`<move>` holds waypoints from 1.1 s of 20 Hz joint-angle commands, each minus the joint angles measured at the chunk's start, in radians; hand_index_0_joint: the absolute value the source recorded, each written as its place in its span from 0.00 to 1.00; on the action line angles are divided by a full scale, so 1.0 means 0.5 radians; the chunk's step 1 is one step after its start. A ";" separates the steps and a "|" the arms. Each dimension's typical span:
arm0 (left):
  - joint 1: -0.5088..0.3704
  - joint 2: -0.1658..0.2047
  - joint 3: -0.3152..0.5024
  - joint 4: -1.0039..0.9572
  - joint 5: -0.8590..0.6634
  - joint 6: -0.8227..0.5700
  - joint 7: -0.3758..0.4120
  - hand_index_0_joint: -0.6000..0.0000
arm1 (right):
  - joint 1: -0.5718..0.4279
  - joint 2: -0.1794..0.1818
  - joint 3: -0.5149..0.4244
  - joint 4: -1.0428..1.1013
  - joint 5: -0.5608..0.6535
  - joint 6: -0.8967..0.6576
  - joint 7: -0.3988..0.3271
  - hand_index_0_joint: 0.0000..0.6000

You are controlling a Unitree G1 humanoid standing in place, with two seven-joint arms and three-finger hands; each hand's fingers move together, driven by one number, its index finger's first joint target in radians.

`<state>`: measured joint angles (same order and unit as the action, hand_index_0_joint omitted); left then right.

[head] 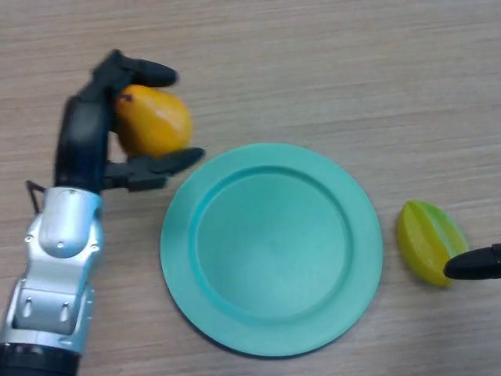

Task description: Pick up the yellow pear and place it on the plate

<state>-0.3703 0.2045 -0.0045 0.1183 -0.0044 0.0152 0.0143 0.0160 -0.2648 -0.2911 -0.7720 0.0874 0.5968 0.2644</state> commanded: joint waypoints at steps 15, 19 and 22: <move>0.008 -0.029 -0.661 0.144 0.420 -0.258 0.033 0.00 | 0.015 -0.058 -0.205 -0.120 0.081 -0.168 -0.010 0.00; -0.022 -0.029 -0.622 0.221 0.464 -0.314 0.127 0.00 | 0.011 -0.069 -0.197 -0.133 0.054 -0.153 -0.001 0.00; -0.006 -0.029 -0.594 0.219 0.516 -0.306 0.097 0.33 | 0.010 -0.065 -0.188 -0.126 0.032 -0.160 0.004 0.00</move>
<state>-0.3356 0.1841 -0.3512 0.2710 0.2500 -0.0113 0.0282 0.0374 -0.2639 -0.3224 -0.7759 0.0880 0.6093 0.2667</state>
